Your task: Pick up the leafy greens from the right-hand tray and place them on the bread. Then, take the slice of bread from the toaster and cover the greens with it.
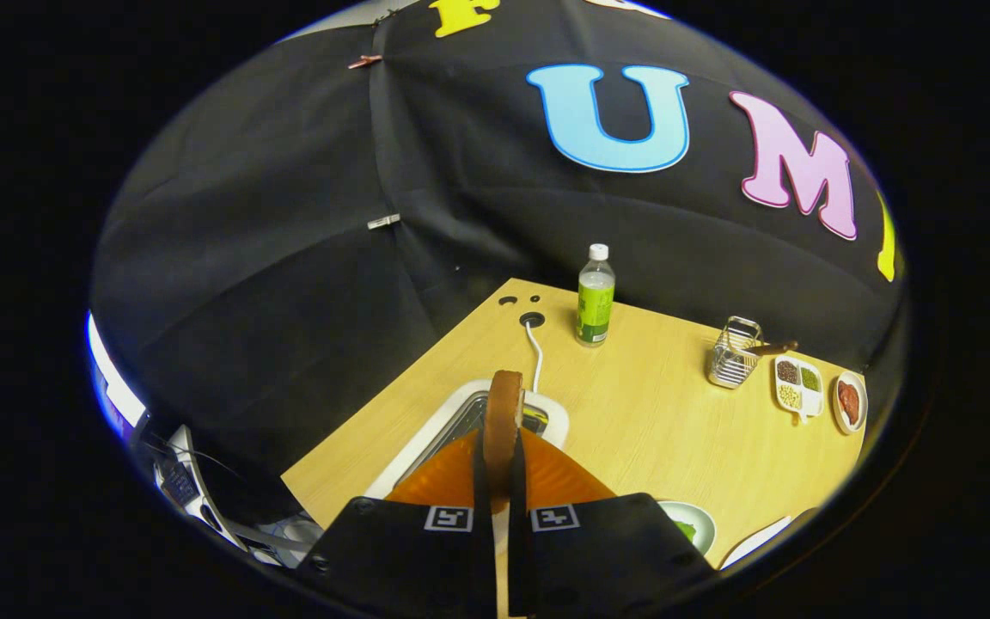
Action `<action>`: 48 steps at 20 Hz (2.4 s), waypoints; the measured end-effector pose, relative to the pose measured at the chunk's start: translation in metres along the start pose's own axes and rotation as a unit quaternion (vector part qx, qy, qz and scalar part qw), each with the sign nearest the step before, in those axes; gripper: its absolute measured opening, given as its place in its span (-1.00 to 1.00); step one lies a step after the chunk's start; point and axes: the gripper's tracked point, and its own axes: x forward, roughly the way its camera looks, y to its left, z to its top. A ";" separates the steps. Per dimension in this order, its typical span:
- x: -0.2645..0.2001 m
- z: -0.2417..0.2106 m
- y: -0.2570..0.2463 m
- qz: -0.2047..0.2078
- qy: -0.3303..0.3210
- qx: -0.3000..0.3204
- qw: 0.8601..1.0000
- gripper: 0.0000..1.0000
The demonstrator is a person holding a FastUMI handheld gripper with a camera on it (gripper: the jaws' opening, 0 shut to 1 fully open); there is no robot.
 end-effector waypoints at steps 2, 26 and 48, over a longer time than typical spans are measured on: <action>-0.010 0.012 -0.004 0.001 -0.010 0.023 1.000 -0.80; -0.052 -0.116 -0.146 -0.050 0.042 0.200 0.978 -0.81; -0.059 -0.198 -0.229 -0.160 0.090 0.209 0.961 0.62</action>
